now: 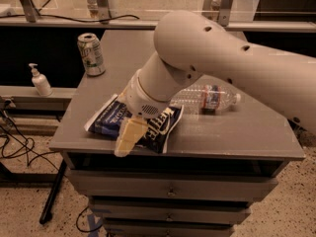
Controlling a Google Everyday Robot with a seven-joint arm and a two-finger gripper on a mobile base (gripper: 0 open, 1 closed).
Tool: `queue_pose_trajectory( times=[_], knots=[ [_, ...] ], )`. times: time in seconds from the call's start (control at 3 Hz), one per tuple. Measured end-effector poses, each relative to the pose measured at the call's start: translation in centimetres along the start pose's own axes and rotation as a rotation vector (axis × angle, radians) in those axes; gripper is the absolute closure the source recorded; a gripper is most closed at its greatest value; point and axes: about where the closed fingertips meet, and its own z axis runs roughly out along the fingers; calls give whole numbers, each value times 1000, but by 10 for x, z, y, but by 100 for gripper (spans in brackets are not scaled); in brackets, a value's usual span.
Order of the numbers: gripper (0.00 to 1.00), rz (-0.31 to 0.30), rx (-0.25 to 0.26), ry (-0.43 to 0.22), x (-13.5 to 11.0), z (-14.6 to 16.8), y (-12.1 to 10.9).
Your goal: Pick blue chip bag
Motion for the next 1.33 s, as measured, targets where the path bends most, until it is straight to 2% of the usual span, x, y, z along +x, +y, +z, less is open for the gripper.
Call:
queue_pose_trajectory(
  times=[0.67,1.0,1.33],
  knots=[
    [64,-34,5,2,2,5,-9],
    [87,-43,7,-4,-5,-3,-17],
    [100,-33,19,-15,-18,-21,-29]
  ],
)
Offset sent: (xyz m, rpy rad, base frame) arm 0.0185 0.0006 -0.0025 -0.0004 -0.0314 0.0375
